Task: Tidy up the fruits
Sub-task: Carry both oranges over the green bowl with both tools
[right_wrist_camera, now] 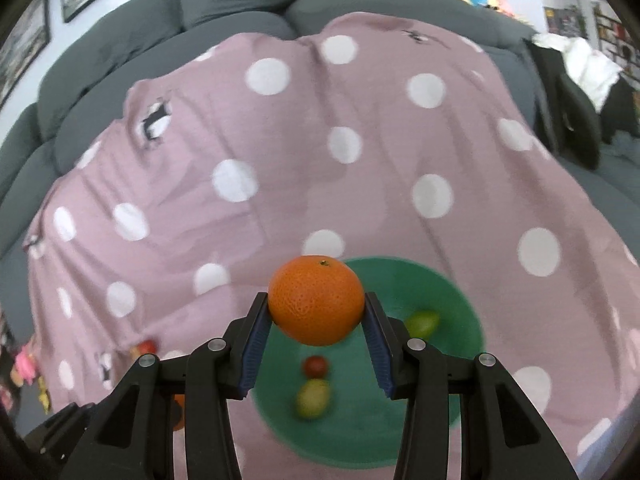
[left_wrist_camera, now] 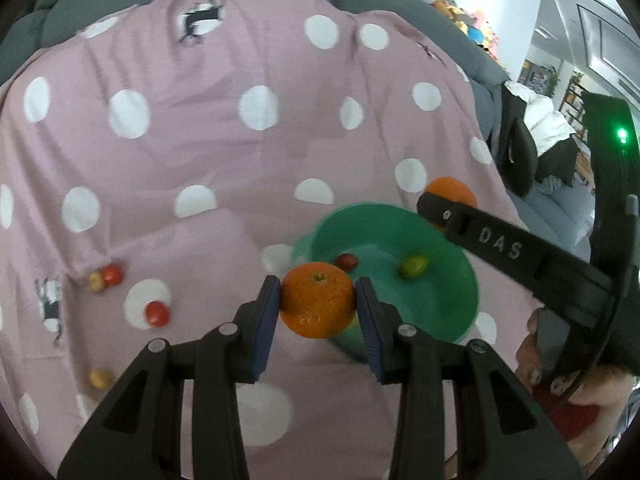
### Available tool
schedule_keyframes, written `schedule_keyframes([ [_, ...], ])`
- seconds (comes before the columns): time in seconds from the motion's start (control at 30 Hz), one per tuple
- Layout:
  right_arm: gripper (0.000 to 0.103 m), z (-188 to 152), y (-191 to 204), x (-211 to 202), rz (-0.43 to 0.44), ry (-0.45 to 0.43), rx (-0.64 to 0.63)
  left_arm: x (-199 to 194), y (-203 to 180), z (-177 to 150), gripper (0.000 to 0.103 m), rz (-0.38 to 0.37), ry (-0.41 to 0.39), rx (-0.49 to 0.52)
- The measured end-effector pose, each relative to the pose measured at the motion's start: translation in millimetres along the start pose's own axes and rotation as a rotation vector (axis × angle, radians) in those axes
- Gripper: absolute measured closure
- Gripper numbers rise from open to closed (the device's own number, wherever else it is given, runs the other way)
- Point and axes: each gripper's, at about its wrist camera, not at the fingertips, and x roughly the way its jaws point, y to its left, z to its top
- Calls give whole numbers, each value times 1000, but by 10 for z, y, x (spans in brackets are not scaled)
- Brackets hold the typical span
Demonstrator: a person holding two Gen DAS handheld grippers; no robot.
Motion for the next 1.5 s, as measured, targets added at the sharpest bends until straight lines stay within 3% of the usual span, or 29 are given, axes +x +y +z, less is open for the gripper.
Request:
schedule_keyframes([
  [0.27,57,32,-331,83,-30,23,96,430,-331,1,65,-34,66,39],
  [0.67,57,-13,-556,307,-132,106,130,789,-479,-27,65,-61,164,36],
  [1.5,57,-74,-544,533,-190,222,89,1016,-481,-106,63,-70,247,19],
])
